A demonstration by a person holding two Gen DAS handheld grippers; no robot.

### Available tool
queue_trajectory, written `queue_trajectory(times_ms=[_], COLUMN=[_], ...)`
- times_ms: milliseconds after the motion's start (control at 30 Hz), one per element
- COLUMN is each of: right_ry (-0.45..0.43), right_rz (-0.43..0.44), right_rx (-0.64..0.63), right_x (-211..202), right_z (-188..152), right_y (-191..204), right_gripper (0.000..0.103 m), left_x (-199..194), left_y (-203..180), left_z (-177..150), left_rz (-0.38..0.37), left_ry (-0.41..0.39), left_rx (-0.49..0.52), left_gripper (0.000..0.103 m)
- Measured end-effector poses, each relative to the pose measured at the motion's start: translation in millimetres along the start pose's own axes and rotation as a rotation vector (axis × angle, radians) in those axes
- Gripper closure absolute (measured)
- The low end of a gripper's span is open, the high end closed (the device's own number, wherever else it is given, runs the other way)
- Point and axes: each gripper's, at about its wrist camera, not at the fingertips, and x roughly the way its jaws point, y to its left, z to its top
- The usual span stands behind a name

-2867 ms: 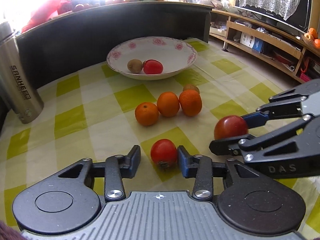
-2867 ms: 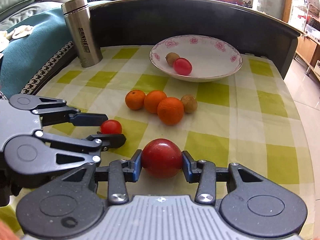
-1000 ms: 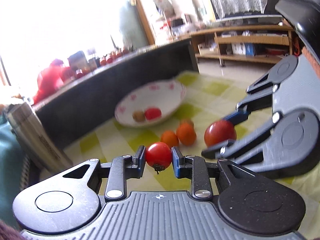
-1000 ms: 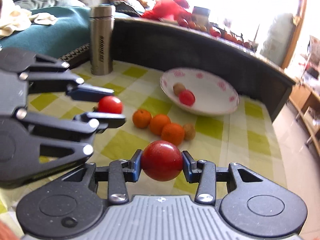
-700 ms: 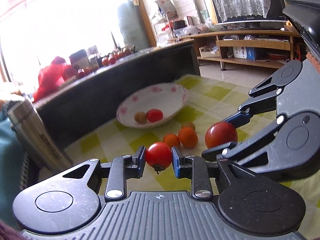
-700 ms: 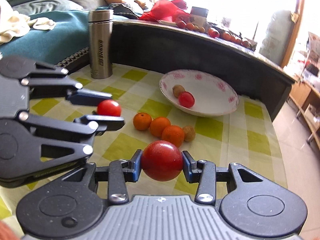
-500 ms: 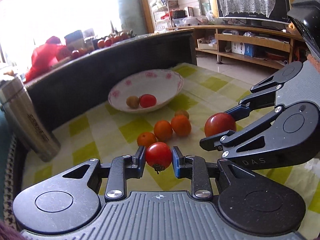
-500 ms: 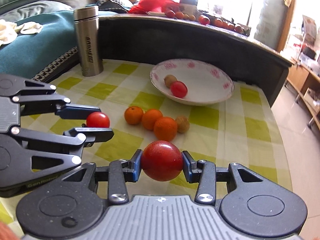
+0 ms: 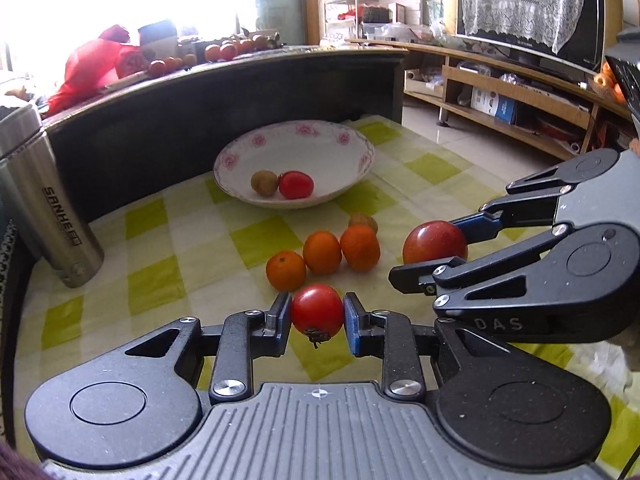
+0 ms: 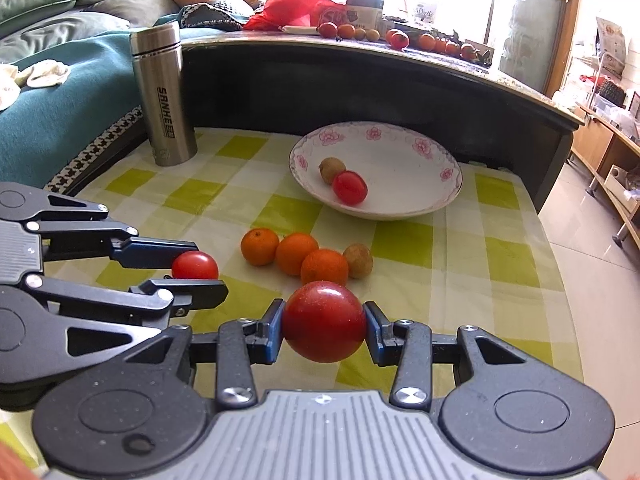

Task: Organize fruits
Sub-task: 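Lift both held tomatoes and carry them toward the white floral bowl, then lower both tomatoes into the bowl and open both tools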

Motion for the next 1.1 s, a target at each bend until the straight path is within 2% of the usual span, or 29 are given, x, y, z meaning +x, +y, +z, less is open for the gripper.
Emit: queue_trajectory(times_ms=[233, 500, 1100], right_ry=[-0.001, -0.012, -0.02], right_rz=[-0.015, -0.036, -0.074], right_rx=[0.027, 0.049, 0.107], right_x=[3.9, 11.0, 56.2], right_z=[16.2, 33.7, 74.0], right_y=[-5.8, -14.8, -59.0], right_gripper=[0.057, 0.057, 0.057], left_x=[2.0, 14.0, 63.1], left_y=[7.4, 11.2, 14.9], left_z=[15.1, 32.8, 82.1], left_rz=[0.011, 0.028, 0.071], left_ry=[0.009, 0.024, 0.025], left_rx=[-0.052, -0.059, -0.001], left_gripper=[0.068, 0.068, 0.069])
